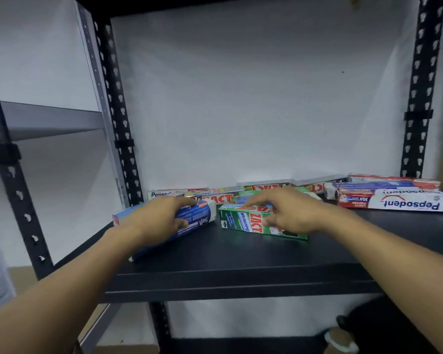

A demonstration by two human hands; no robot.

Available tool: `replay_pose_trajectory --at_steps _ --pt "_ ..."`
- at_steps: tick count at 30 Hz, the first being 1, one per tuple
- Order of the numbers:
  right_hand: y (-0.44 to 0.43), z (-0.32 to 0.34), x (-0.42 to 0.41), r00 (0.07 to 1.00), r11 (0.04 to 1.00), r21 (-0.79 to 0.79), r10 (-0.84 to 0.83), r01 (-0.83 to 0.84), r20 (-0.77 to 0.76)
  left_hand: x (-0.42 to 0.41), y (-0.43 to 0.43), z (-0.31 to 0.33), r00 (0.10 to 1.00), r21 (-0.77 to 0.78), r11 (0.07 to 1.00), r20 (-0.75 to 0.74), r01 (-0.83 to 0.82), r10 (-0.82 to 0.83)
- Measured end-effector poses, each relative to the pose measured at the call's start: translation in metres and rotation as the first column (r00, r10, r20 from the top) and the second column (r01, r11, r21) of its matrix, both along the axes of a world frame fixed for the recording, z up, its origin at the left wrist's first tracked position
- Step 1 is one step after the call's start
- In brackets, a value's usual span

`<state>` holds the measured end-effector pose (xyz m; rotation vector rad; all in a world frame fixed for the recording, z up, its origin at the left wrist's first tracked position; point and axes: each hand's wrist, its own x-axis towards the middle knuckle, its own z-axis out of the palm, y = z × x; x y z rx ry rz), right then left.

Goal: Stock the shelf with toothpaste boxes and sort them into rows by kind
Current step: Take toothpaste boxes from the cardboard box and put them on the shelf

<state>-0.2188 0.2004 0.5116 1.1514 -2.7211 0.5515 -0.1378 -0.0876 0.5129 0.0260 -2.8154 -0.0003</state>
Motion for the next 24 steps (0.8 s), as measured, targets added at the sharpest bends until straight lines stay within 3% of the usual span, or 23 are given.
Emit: replay_pose_trajectory --at_steps 5,9,11,14,19,24 --pt "-0.045 -0.014 -0.038 0.994 0.999 0.038 0.029 -0.025 -0.106 -0.029 -0.023 -0.005 0.984 -0.195 0.967 -0.102 -0.165 0.147" --pt "-0.075 -0.020 -0.054 0.982 0.997 0.057 0.053 -0.044 -0.182 -0.050 -0.050 -0.023 0.965 -0.290 0.934 -0.216 -0.211 0.150" --pt "-0.087 -0.022 -0.051 0.946 0.995 0.093 0.065 -0.038 -0.317 -0.055 -0.061 -0.034 0.947 -0.276 0.929 -0.271 -0.247 0.172" --pt "-0.103 -0.028 -0.045 0.793 0.985 0.170 0.077 0.034 -0.604 -0.056 -0.068 -0.039 0.903 -0.182 0.925 -0.345 -0.332 0.256" --pt "-0.110 -0.029 -0.060 0.892 0.995 0.093 0.083 -0.046 -0.445 -0.056 -0.071 -0.040 0.896 -0.041 0.926 -0.271 -0.375 0.351" --pt "-0.103 -0.036 -0.061 0.902 0.996 0.047 0.089 -0.076 -0.423 -0.054 -0.071 -0.044 0.904 -0.059 0.929 -0.261 -0.365 0.338"
